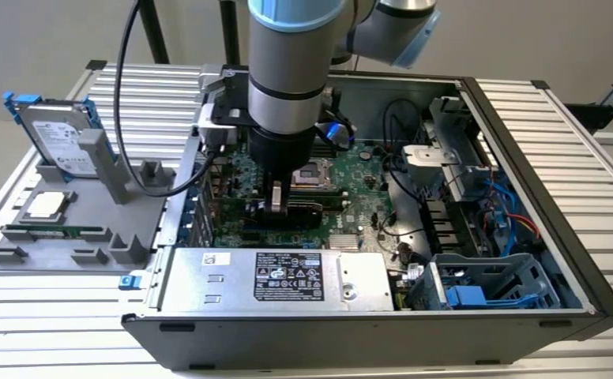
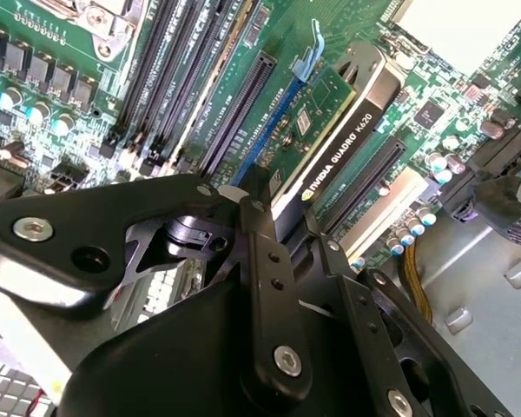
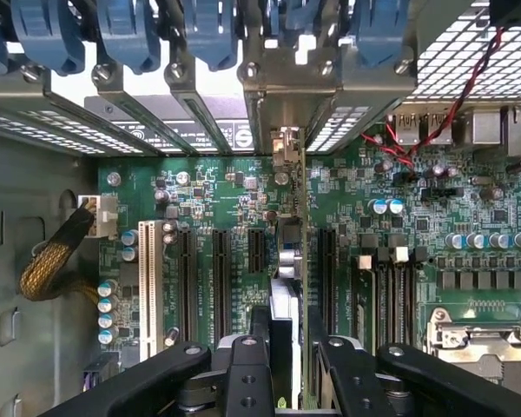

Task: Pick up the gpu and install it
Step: 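Insert the gpu into the slot, then press down on the gpu until it lock into place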

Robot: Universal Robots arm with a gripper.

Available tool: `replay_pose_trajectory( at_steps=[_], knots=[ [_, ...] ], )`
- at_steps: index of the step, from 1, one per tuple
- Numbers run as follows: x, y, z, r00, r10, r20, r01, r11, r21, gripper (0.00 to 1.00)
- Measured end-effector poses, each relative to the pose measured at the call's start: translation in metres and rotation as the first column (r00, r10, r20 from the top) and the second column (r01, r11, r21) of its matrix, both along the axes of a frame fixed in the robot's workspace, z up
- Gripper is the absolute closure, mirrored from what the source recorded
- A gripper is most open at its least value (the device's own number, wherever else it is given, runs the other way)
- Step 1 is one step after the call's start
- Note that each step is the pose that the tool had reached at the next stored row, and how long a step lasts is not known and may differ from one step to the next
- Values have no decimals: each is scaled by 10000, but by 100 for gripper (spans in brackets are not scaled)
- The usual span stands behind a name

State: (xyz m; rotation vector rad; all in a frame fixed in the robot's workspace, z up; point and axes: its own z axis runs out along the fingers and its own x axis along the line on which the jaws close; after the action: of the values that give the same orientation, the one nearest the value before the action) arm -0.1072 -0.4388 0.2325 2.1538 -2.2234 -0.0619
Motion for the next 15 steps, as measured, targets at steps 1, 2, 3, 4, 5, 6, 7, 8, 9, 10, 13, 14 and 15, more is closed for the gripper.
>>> replay_pose_trajectory(
  at_steps=[1, 2, 3, 4, 5, 6, 7, 8, 9, 10, 13, 14, 15],
  knots=[
    [0, 0, -5, 10000, 0, -1, 0, 10000, -1, 100],
    [0, 1, -6, 10000, 0, -1, 0, 10000, -1, 100],
    [1, 1, -7, 10000, 0, 0, 0, 10000, -1, 100],
    [1, 1, -6, 10000, 0, -1, 0, 10000, -3, 100],
    [1, 1, -7, 10000, 0, -1, 0, 10000, -4, 100],
    [1, 1, -7, 10000, 0, -2, 0, 10000, -6, 100],
    [1, 1, -9, 10000, -1, -1, 1, 10000, -2, 100],
    [0, 1, -10, 10000, -2, -2, 2, 10000, 1, 100],
    [0, 3, -17, 10000, -4, 5, 4, 10000, 17, 100],
    [2, 5, -26, 10000, -3, 20, 3, 10000, 29, 0],
    [0, 1, -17, 10000, -1, 4, 1, 10000, 5, 0],
    [0, 1, -18, 10000, 0, 4, 0, 10000, 5, 0],
    [2, 0, -17, 10000, 0, 3, 0, 10000, 3, 0]
  ],
)
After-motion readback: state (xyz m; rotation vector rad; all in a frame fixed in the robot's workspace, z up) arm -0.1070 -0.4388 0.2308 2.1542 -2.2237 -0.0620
